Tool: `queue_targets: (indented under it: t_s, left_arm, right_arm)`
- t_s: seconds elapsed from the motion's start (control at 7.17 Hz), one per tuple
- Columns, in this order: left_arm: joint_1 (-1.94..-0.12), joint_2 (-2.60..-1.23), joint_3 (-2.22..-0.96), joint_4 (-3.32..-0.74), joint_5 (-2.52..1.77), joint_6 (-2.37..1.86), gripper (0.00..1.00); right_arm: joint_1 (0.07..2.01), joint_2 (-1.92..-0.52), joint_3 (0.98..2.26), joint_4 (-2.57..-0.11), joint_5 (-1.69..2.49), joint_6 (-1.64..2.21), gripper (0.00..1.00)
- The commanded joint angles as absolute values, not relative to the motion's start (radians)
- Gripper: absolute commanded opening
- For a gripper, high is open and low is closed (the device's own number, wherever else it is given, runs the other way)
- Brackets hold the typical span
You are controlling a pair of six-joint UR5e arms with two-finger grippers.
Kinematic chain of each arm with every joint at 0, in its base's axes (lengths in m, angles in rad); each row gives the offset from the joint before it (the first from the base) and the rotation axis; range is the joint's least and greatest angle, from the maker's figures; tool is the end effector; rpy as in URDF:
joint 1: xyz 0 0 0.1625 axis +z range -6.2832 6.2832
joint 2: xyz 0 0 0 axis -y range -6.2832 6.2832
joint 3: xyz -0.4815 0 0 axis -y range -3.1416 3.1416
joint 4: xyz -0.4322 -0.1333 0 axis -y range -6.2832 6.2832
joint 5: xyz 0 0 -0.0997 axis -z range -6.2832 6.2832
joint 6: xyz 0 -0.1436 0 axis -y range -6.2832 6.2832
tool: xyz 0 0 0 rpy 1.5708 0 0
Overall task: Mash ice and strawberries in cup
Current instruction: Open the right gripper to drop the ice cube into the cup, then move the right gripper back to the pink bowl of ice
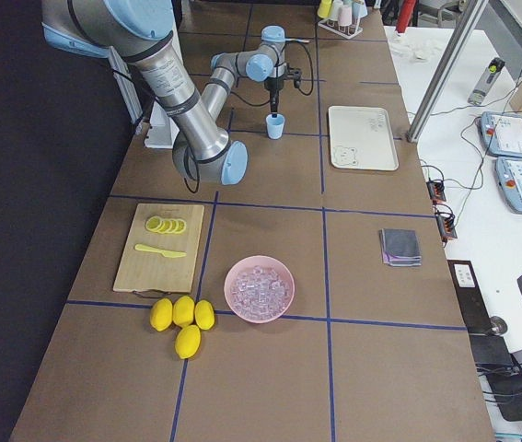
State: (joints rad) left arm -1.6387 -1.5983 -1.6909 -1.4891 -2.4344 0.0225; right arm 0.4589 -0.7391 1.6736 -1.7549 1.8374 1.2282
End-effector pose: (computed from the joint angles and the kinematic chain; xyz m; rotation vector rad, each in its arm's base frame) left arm -0.0612 -0.5435 0.6668 0.1007 0.8596 -0.0141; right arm -0.6571 -0.4311 0.1726 0.0571 -0.7855 0.0102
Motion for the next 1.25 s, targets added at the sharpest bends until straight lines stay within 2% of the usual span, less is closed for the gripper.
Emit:
queue_targets:
  t_s: [0.0, 0.14, 0.28, 0.7, 0.98, 1.12]
  left_arm:
    - [-1.638, -1.598, -1.693, -1.489, -2.434, 0.021, 1.0]
    - [-1.638, -1.598, -1.694, -1.489, -2.434, 0.021, 1.0]
    - [-1.638, -1.598, -1.695, -1.489, -2.434, 0.021, 1.0]
    - [-1.64, -1.597, -1.701, -1.497, -2.434, 0.021, 1.0]
    - [-1.64, -1.595, -1.723, -1.493, -2.433, 0.021, 1.0]
    - [-1.64, -1.585, -1.744, -1.49, -2.433, 0.021, 1.0]
  right_arm:
    - [0.475, -0.739, 1.702, -1.756, 1.832, 1.229, 0.9]
    - [0.51, -0.744, 1.721, -1.756, 1.833, 1.229, 0.99]
    - [0.559, -0.764, 1.758, -1.758, 1.839, 1.227, 0.99]
    - [0.745, -1.028, 2.022, -1.758, 1.873, 1.078, 0.99]
    - [0.904, -1.287, 2.132, -1.738, 2.028, 0.922, 0.99]
    - [1.007, -1.38, 2.129, -1.689, 2.121, 0.89, 0.99]
